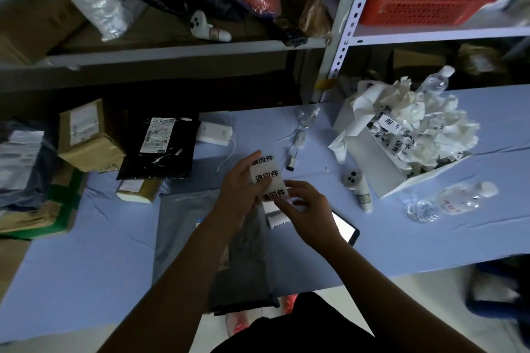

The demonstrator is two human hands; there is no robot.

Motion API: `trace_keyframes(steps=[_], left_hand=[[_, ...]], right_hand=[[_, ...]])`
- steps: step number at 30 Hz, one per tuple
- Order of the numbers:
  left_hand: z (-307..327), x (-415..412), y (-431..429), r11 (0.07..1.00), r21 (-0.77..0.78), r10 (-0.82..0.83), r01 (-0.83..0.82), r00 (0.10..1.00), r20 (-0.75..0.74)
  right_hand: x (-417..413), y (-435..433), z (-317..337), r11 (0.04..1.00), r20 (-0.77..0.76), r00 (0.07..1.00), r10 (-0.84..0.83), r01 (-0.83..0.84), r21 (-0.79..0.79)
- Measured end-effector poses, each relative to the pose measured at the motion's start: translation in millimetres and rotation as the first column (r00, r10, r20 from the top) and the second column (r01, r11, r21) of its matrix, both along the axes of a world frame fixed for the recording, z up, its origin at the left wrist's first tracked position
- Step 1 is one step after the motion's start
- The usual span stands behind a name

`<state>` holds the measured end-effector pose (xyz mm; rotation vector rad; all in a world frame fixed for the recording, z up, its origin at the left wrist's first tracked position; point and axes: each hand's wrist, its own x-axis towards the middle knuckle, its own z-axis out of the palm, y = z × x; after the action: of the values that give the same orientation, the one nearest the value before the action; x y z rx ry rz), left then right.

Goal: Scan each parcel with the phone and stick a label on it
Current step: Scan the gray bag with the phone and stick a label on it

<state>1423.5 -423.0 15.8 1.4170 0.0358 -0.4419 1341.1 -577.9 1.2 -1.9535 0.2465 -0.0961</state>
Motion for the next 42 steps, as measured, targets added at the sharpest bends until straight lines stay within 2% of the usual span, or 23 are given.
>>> trace_keyframes(steps=[2, 6, 8, 10, 12, 13, 15, 19, 23, 26, 30, 34, 38, 40, 42], left_hand=[[0, 3, 1, 0.999, -0.028, 0.015, -0.016, 0.999, -0.032], [-1, 7, -3, 1.000, -0.007, -0.001, 0.000, 0.999, -0.033], [-2, 7, -4, 0.996, 0.085, -0.002, -0.002, 0.999, 0.044], [-5, 5, -4, 0.957, 0.286, -0.019, -0.036, 0.982, 0.186], [-11, -2, -2, 0.845, 0.528, -0.108, -0.087, 0.939, 0.327], [-13, -7, -1, 0.793, 0.600, -0.160, -0.110, 0.912, 0.378], [-14, -16, -2, 0.764, 0.637, -0.270, -0.102, 0.846, 0.460], [-11, -24, -7, 0.695, 0.705, -0.485, -0.141, 0.632, 0.605], [-8, -26, -6, 0.680, 0.708, -0.507, -0.189, 0.576, 0.641], [-8, -24, -2, 0.659, 0.726, -0.547, -0.196, 0.538, 0.641], [-9, -23, 2, 0.672, 0.720, -0.518, -0.174, 0.584, 0.625], [-8, -21, 4, 0.741, 0.665, -0.446, -0.094, 0.672, 0.591], [-5, -18, 6, 0.832, 0.551, -0.305, -0.063, 0.778, 0.550], [-2, -16, 9, 0.834, 0.549, -0.289, -0.054, 0.804, 0.519], [0, -14, 11, 0.810, 0.583, -0.323, -0.058, 0.787, 0.526]], right_hand=[[-2, -1, -2, 1.000, -0.032, 0.999, -0.009, 0.008, -0.024], [-6, -2, 2, 0.997, -0.085, 0.995, -0.043, 0.049, 0.068], [-6, -1, 3, 0.986, -0.087, 0.992, -0.094, 0.105, 0.129], [-6, -2, 1, 0.966, -0.092, 0.983, -0.159, 0.174, 0.191], [-7, -2, -4, 0.954, -0.122, 0.975, -0.188, 0.211, 0.215], [-8, -3, -7, 0.951, -0.140, 0.971, -0.191, 0.219, 0.217], [-9, -4, -12, 0.955, -0.158, 0.971, -0.177, 0.208, 0.211], [-9, -2, -11, 0.948, -0.135, 0.990, -0.044, 0.084, 0.307], [-4, -2, -9, 0.948, -0.133, 0.991, 0.033, 0.011, 0.317], [-1, -1, -9, 0.966, -0.090, 0.996, 0.020, 0.004, 0.258], [-1, -1, -4, 0.969, 0.010, 0.998, -0.054, 0.050, 0.244], [2, -3, 4, 0.973, 0.022, 1.000, -0.003, -0.003, 0.231], [5, -6, 7, 0.976, 0.021, 1.000, 0.015, -0.019, 0.216], [6, -6, 6, 0.980, 0.008, 1.000, 0.018, -0.019, 0.197], [8, -4, 5, 0.980, -0.001, 1.000, 0.018, -0.018, 0.198]])
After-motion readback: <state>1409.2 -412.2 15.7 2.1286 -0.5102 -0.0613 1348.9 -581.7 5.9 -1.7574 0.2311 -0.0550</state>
